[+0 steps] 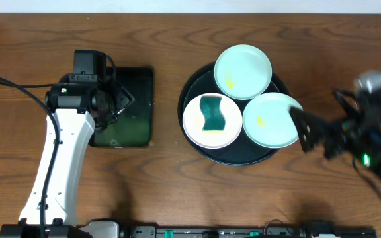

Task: Clean dirty plates on tray and stack at the side
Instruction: 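Reach the right gripper to the pink plate rim and grip it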

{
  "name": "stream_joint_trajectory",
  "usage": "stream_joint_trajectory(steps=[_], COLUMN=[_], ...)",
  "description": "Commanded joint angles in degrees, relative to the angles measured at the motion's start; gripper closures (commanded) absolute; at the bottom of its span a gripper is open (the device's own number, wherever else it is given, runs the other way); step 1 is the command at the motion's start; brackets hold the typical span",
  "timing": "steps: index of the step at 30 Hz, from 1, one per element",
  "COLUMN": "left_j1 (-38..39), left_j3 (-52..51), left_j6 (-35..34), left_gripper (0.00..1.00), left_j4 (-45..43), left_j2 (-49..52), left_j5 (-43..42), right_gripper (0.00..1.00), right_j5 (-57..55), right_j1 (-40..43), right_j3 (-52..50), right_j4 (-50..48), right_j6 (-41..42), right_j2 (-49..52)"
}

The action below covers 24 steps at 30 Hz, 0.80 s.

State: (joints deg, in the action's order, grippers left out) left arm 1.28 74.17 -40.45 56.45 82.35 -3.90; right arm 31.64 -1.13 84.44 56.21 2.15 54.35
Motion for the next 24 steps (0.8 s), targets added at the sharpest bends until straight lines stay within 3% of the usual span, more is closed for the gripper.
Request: stream_joint_trajectory(steps=[1, 3, 4, 5, 6, 10, 12, 14, 15, 17, 23, 24], left_j1=[-0.24, -0.24, -0.24, -0.24, -0.24, -0.24, -0.24, -0.24, -0.24, -0.24, -0.24, -0.24], left_j3=[0.17, 0.17, 0.17, 0.17, 0.17, 0.17, 0.17, 0.17, 0.17, 0.17, 0.13, 0.13], left_j6=[0.35, 0.35, 0.35, 0.35, 0.35, 0.35, 0.35, 0.35, 0.35, 0.35, 0.35, 0.37], left_gripper=[0.21, 0.21, 0.21, 0.21, 0.21, 0.21, 0.21, 0.21, 0.21, 0.21, 0.21, 0.21], left_j4=[0.13, 0.13, 0.11, 0.13, 0.13, 0.2, 0.2, 0.17, 0.17, 0.31, 0.52, 0.52], left_j2=[0.04, 0.04, 0.04, 0.07, 0.04, 0.07, 0.04, 0.07, 0.07, 0.07, 0.07, 0.07], left_j5=[0.52, 0.52, 0.52, 0.52, 0.52, 0.52, 0.52, 0.52, 0.52, 0.52, 0.52, 0.55], right_gripper=[0.09, 0.38, 0.45, 0.43, 0.34, 0.28, 0.22, 0.03, 0.01, 0.01, 0.22, 0.3], right_j5=[15.15, 17.33, 13.94, 9.81, 5.44, -13.6, -16.22, -16.37, -17.11, -17.75, -19.02, -19.06], right_j1=[-0.39, -0.98, -1.64, -2.58, -3.69, -10.67, -13.79, -15.56, -16.22, -17.0, -17.64, -17.86], right_j3=[4.42, 5.05, 5.62, 6.21, 6.95, 12.11, 16.17, 20.2, 21.99, 23.69, 22.86, 22.71], right_j4=[-0.39, -3.26, -3.17, -2.25, -0.7, 10.54, 17.18, 21.57, 22.12, 20.92, 13.9, 13.31], right_j6=[-2.03, 1.49, 4.59, 6.67, 6.82, 6.82, 6.03, 3.91, 3.98, 3.98, 4.02, 4.02], right_j2=[6.78, 10.16, 12.0, 13.62, 15.28, 25.29, 32.65, 39.71, 43.3, 48.02, 57.07, 58.4])
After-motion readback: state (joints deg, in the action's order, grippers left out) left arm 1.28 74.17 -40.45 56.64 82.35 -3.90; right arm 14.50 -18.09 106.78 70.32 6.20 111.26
